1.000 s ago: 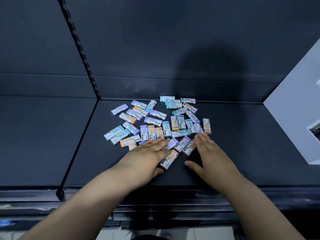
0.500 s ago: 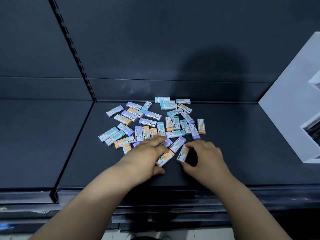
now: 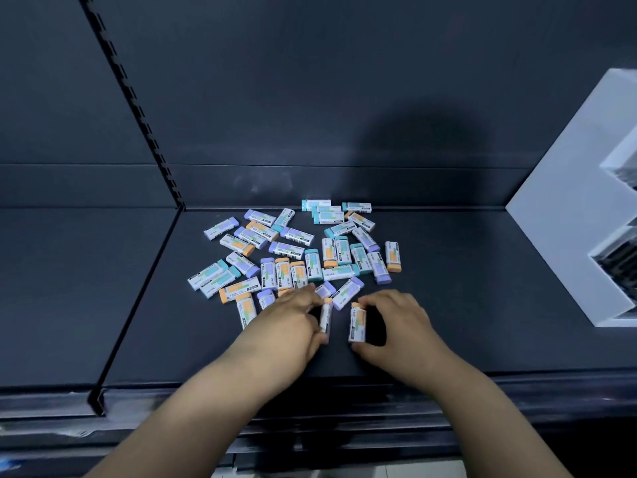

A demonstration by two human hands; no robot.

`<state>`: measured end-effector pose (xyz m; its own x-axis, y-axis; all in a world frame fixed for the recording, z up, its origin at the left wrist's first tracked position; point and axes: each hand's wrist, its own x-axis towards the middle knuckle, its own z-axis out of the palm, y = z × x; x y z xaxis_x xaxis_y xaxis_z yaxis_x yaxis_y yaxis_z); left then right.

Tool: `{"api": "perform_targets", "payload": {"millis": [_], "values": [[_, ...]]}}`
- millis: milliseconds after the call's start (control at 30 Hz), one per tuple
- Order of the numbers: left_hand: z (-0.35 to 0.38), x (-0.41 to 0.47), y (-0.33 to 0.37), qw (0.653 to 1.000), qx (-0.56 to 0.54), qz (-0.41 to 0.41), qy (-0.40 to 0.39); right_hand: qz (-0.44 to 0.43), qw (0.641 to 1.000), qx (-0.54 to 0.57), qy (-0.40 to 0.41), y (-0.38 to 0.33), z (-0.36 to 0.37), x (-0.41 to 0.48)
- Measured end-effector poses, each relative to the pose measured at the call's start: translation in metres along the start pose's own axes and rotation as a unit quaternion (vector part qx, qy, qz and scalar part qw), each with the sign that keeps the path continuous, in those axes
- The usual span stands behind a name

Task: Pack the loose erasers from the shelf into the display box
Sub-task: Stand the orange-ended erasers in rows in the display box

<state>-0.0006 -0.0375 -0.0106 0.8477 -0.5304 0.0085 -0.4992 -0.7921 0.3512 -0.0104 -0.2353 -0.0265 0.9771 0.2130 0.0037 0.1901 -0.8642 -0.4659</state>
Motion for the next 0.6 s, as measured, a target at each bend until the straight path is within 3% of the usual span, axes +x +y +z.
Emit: {"api": "perform_targets", "payload": {"millis": [267,467,600], "values": [[-0.008,-0.004,0.006,0.998,0.018,-0.045,0.043,-0.024,0.998,-0.037,-0.038,0.001,-0.006,0.000],[-0.008,0.001,0.001,0.999,0.010,-0.050,-0.007,-0.012,0.998,0.055,0.011,-0.009,-0.006,-0.001],[-0.005,0.004,0.001,0.998,0.015,-0.049,-0.038,-0.017,1.000,0.013,-0.016,-0.004,-0.003,-0.004]]}}
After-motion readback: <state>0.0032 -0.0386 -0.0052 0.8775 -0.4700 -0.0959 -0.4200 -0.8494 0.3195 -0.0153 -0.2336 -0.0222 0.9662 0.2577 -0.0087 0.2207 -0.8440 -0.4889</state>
